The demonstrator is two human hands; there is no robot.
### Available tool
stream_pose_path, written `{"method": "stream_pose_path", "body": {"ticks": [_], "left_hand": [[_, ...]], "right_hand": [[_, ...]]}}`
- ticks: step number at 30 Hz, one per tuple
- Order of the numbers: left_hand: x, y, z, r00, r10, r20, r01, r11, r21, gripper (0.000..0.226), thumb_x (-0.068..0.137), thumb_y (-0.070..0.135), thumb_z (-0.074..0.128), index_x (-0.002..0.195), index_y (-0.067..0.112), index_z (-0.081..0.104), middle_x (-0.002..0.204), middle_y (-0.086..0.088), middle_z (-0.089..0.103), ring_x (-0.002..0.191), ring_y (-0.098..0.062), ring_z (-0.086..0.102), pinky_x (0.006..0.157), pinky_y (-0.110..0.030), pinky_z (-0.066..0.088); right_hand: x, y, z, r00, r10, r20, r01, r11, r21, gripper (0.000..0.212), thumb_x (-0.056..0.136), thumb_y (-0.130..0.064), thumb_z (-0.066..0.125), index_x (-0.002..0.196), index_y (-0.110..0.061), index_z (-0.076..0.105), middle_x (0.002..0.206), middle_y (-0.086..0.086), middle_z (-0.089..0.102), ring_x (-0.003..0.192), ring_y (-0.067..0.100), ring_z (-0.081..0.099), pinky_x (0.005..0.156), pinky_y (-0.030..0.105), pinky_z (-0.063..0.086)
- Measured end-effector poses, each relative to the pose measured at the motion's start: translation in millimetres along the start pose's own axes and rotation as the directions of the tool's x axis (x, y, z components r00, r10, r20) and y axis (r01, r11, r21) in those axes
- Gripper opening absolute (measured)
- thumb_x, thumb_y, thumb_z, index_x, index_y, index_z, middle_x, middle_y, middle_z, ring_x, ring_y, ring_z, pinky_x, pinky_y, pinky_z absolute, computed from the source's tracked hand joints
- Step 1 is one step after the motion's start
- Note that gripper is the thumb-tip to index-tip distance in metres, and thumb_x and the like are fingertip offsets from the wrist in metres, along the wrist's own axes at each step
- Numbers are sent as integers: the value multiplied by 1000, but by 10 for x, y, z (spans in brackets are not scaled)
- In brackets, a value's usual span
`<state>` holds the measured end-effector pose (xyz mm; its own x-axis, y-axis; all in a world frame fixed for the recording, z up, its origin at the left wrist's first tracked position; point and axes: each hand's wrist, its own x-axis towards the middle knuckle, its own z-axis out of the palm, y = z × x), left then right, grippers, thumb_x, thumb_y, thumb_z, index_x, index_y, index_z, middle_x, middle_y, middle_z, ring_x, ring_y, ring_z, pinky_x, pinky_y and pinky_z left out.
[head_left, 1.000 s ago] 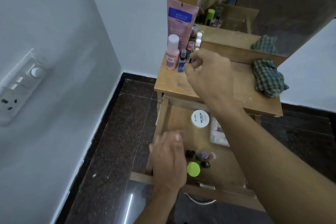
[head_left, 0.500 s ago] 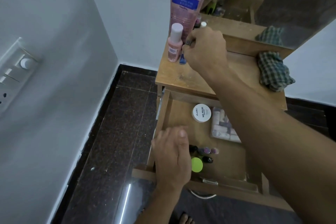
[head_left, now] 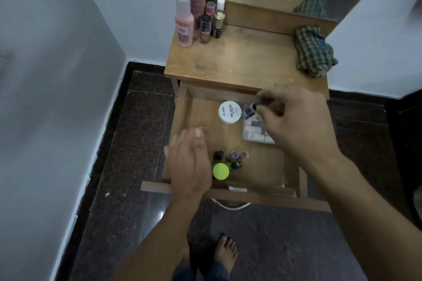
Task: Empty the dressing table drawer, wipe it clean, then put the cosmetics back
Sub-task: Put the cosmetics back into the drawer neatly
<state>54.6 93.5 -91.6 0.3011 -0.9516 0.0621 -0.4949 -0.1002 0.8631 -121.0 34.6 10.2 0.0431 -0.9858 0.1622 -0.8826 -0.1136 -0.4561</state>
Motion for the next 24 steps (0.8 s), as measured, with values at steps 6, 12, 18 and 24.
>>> {"method": "stream_pose_path", "body": {"ticks": [6, 12, 18, 24], "left_hand": [[6, 10, 21, 1000, -3, 15, 3, 999, 37, 66, 102, 53, 12, 107, 21, 70, 96, 7, 68, 97, -14, 54, 85, -27, 28], [8, 29, 20, 1000, 6, 10, -6, 1000, 14, 69, 102, 54, 12, 105, 20, 72, 96, 7, 70, 98, -18, 58, 92, -45, 40], [-7, 25, 32, 1000, -24, 2, 24, 1000, 13, 67, 102, 52, 12, 107, 23, 72, 97, 9, 70, 100, -14, 57, 94, -41, 37], [-6, 6, 48, 1000, -21, -3, 21, 1000, 15, 67, 103, 51, 12, 106, 23, 72, 93, 10, 69, 98, -15, 57, 95, -43, 38]], "right_hand": [[-637, 331, 81, 995, 100, 18, -100, 995, -23, 21, 81, -14, 81, 101, -19, 79, 94, -2, 73, 81, 22, 68, 72, 36, 57], [-918, 481, 314, 984, 167, 69, -166, 986, -13, 21, 83, -20, 80, 104, -20, 78, 96, -3, 72, 82, 20, 67, 74, 41, 59], [-995, 512, 533, 972, 179, 151, -177, 984, -24, 16, 85, -22, 78, 101, -21, 77, 95, -3, 70, 79, 20, 64, 71, 38, 55], [-987, 530, 627, 963, 189, 192, -185, 982, -41, 14, 86, -27, 76, 100, -23, 75, 94, -3, 68, 79, 20, 63, 72, 40, 56]]}}
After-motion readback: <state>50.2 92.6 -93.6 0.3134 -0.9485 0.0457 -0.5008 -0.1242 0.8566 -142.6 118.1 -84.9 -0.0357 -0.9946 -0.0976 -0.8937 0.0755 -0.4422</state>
